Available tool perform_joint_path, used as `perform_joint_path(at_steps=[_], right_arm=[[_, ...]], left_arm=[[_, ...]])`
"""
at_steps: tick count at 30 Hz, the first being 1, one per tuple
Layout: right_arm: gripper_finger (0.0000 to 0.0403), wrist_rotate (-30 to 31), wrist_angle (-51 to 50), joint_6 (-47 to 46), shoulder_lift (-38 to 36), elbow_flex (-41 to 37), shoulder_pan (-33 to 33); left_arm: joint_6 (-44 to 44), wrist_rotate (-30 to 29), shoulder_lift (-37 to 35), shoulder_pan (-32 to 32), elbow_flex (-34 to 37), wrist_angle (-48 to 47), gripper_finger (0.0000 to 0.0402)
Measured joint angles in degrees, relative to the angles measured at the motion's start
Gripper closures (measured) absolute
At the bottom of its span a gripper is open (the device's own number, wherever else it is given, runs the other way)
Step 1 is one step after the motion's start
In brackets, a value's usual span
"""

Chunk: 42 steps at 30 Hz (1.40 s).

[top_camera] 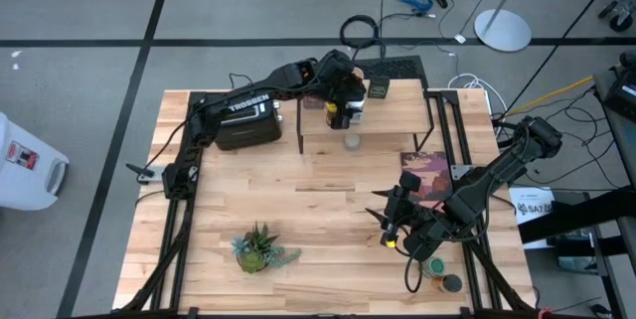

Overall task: Shelf spices
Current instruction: Put the white seasoning bottle on the shelf, then move the green seasoning bottle to the center of the table

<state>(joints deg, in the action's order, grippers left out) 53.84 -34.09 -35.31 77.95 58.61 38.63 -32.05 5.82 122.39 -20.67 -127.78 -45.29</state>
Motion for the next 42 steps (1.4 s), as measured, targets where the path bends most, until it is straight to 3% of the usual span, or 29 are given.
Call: perform_joint_path(at_steps=[13, 23, 34, 42], right_arm=[[0.0202, -0.04, 0.50, 0.00, -0.02, 0.00, 0.00], [0.0202, -0.10, 0.74, 0.41, -0.02, -0.02, 0.11], [0.0202, -1.88, 4.74, 6.24, -2.32, -0.02, 1.09], [0.0202, -2.06, 7.09, 10.63, -6.97, -0.02, 4.63]], left_arm=[[-0.26, -0.02, 0.00, 0.68, -7.08, -2.59, 0.0133], [-0.22, -0.24, -2.83, 2.45, -7.24, -4.44, 0.0133], [-0.31, -0.49, -9.53, 9.20, -7.24, -11.68, 0.0133], [0.07, -5.45, -11.42, 16.49, -7.24, -20.41, 0.0134]])
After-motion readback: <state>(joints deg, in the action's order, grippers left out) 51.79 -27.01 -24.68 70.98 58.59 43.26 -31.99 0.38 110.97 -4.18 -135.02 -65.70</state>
